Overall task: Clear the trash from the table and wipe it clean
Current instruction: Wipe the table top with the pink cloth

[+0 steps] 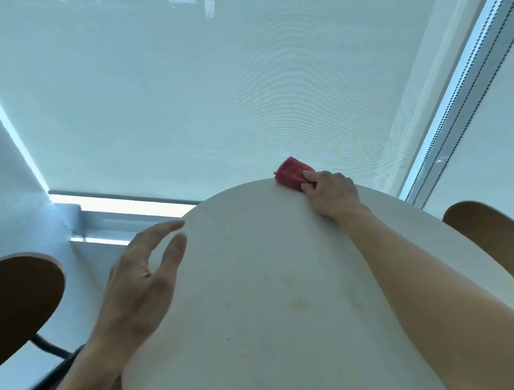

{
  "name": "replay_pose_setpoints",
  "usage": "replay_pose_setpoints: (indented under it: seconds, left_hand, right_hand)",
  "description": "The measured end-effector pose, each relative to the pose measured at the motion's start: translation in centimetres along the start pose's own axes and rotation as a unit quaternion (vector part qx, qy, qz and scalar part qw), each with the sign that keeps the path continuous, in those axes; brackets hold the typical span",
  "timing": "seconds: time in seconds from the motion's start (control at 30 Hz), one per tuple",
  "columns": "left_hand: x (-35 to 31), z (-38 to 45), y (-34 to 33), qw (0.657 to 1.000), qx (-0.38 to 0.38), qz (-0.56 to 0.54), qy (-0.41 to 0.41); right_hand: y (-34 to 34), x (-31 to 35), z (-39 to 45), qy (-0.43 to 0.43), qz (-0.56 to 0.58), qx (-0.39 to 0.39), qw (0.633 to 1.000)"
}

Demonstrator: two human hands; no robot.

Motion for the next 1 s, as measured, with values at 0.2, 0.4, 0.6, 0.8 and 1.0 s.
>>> replay_pose_setpoints:
  seconds: [0.2,0.4,0.6,0.8,1.0]
  left_hand:
    - [1.0,0.4,0.0,0.997,0.027,-0.055,0.047]
    - [0.4,0.3,0.0,0.997,0.029,-0.049,0.046]
    - [0.4,0.3,0.0,0.998,0.018,-0.056,0.033]
    - [0.8,0.5,0.2,0.992,-0.017,-0.121,0.021]
    - [0.6,0.4,0.8,0.978,-0.033,-0.199,0.047]
  right_hand:
    - [-2.4,4.1,-0.3,0.027,0.007,0.026,0.999]
    - [-3.8,6.9,-1.8,0.055,0.021,0.047,0.997]
    - [-4.4,10.4,-5.2,0.123,0.046,0.075,0.989]
    - [-4.7,13.0,-8.7,0.171,0.067,0.108,0.977]
    - [-5.1,14.7,-12.6,0.218,0.107,0.145,0.959]
Point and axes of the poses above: each hand's wrist, its own z-axis towards the middle knuckle, its own y-axis out of the back of the hand, x = y × z, the point moved 1 cm from there along z, towards the middle knuckle, and after that the axes turned 8 degrees about z, right-handed, at the moved point
